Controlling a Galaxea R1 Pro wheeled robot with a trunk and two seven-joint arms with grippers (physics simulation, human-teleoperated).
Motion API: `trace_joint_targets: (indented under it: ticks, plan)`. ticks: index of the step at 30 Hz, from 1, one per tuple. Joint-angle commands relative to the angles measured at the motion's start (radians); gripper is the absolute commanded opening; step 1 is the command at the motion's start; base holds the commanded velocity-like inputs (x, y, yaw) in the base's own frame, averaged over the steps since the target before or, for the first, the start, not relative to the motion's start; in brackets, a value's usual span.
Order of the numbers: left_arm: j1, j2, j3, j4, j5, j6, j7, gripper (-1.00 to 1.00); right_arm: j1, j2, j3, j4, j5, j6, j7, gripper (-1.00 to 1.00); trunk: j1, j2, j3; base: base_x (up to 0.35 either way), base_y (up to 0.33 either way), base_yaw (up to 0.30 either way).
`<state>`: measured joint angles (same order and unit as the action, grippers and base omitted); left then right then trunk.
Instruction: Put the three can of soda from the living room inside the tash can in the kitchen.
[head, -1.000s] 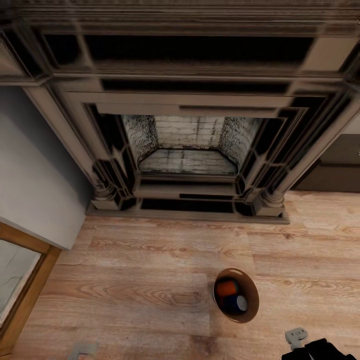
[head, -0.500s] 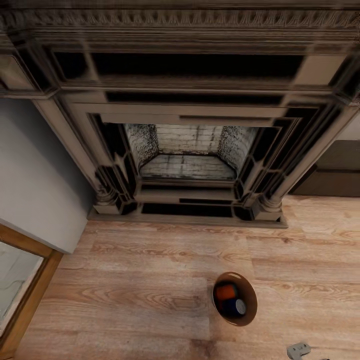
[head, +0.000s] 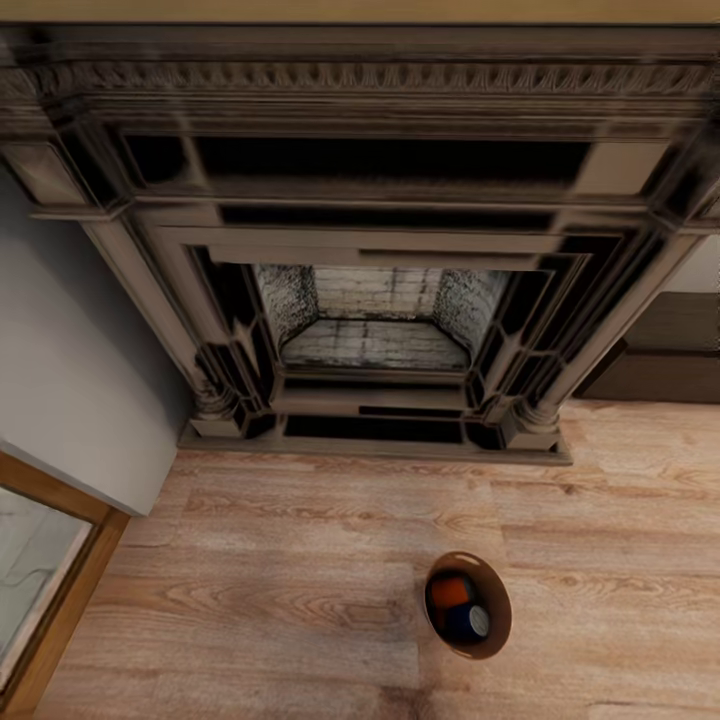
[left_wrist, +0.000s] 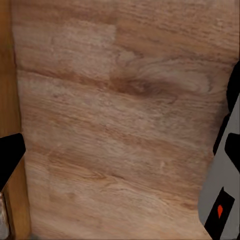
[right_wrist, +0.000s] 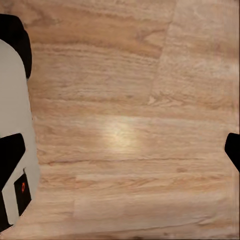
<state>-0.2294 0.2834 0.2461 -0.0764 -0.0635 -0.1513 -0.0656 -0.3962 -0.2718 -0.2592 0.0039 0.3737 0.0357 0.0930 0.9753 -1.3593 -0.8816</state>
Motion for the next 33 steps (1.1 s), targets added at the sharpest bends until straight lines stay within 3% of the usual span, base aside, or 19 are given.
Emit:
trace_joint_targets:
  ticks: [1, 3, 5, 11, 16, 21, 26, 33]
  plan:
    - [0.001, 0.0, 0.0, 0.0, 0.007, -0.009, 0.012, 1.0, 0.003, 0.0, -0.002, 0.0, -0.005, -0.001, -0.024, 1.0, -0.004, 0.007, 0.005, 0.0, 0.0, 0.0]
    - [0.005, 0.0, 0.0, 0.001, 0.024, -0.043, 0.064, 1.0, 0.01, 0.001, -0.007, 0.011, -0.019, -0.004, -0.1, 1.0, -0.012, 0.021, 0.014, 0.0, 0.0, 0.0]
    - [0.007, 0.0, 0.0, 0.001, 0.028, -0.053, 0.082, 1.0, 0.011, 0.001, -0.009, 0.016, -0.03, -0.005, -0.126, 1.0, -0.019, 0.035, 0.023, 0.0, 0.0, 0.0]
    - [0.008, 0.0, 0.0, 0.001, 0.033, -0.069, 0.106, 1.0, 0.016, 0.003, -0.011, 0.032, -0.084, -0.044, -0.23, 1.0, -0.042, 0.077, 0.051, 0.0, 0.0, 0.0]
    - [0.008, -0.004, 0.0, 0.0, 0.034, -0.074, 0.109, 1.0, 0.035, 0.016, -0.011, 0.036, -0.097, -0.065, -0.278, 1.0, -0.061, 0.112, 0.073, 0.0, 0.0, 0.0]
    - [0.008, -0.007, -0.001, 0.0, 0.034, -0.075, 0.107, 1.0, 0.052, 0.022, -0.01, 0.037, -0.102, -0.073, -0.282, 1.0, -0.081, 0.147, 0.095, 0.0, 0.0, 0.0]
    - [0.008, -0.013, -0.005, 0.001, 0.027, -0.077, 0.101, 1.0, 0.073, 0.059, -0.01, 0.038, -0.105, -0.095, -0.262, 1.0, -0.1, 0.182, 0.116, 0.0, 0.0, 0.0]
    - [0.008, -0.017, -0.006, 0.001, 0.025, -0.078, 0.1, 1.0, 0.089, 0.072, -0.009, 0.039, -0.104, -0.135, -0.257, 1.0, -0.127, 0.231, 0.143, 0.0, 0.0, 0.0]
